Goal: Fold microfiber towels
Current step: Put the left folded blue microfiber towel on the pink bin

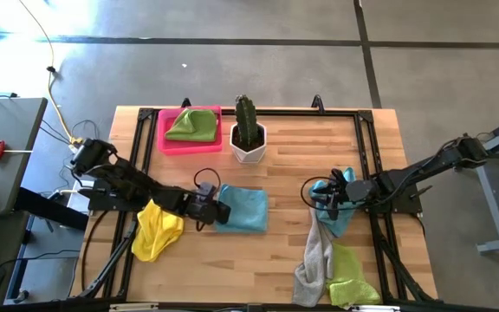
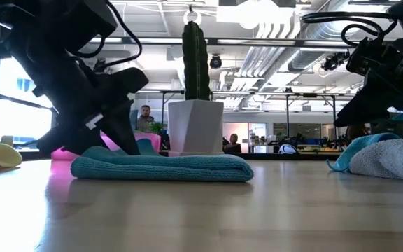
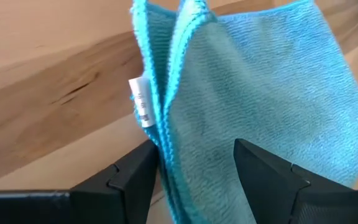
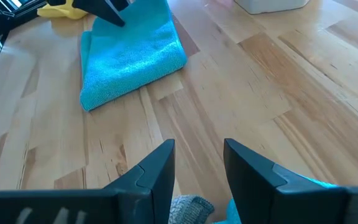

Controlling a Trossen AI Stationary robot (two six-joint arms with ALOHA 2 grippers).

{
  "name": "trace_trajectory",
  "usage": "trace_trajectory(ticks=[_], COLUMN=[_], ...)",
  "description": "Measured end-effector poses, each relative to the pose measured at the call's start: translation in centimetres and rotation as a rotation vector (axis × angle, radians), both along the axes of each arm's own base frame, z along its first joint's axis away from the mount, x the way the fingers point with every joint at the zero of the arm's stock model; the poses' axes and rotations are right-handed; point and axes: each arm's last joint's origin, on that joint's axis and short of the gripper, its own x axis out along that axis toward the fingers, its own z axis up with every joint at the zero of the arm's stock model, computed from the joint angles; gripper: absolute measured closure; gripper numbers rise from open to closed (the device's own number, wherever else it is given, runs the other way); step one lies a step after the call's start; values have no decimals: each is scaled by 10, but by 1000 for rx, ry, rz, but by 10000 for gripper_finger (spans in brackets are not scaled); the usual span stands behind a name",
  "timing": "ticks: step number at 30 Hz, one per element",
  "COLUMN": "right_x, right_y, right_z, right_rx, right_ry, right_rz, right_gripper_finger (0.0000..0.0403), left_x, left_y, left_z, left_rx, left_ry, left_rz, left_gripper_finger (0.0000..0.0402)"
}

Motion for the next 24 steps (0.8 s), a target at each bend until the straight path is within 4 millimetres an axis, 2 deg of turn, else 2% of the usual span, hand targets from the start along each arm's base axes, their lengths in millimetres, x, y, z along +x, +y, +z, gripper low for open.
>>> trace_trajectory(ticks=[4, 7, 10, 17, 24], right_x=[0, 0, 0, 0, 0], right_y=[0, 0, 0, 0, 0], right_z=[0, 0, 0, 0, 0], right_rx=[0, 0, 0, 0, 0], right_ry=[0, 1, 1, 1, 1], right_rz=[0, 0, 0, 0, 0], right_gripper_finger=[275, 275, 275, 275, 275], left_x=[6, 6, 5, 4, 5], left_y=[-1, -1, -1, 0, 3], left_z=[-5, -6, -7, -9, -8], left_rx=[-3, -5, -2, 37, 44], left_ry=[-34, -32, -19, 17, 30], left_rz=[11, -7, -9, -57, -95], left_gripper_finger=[200, 220, 262, 389, 395])
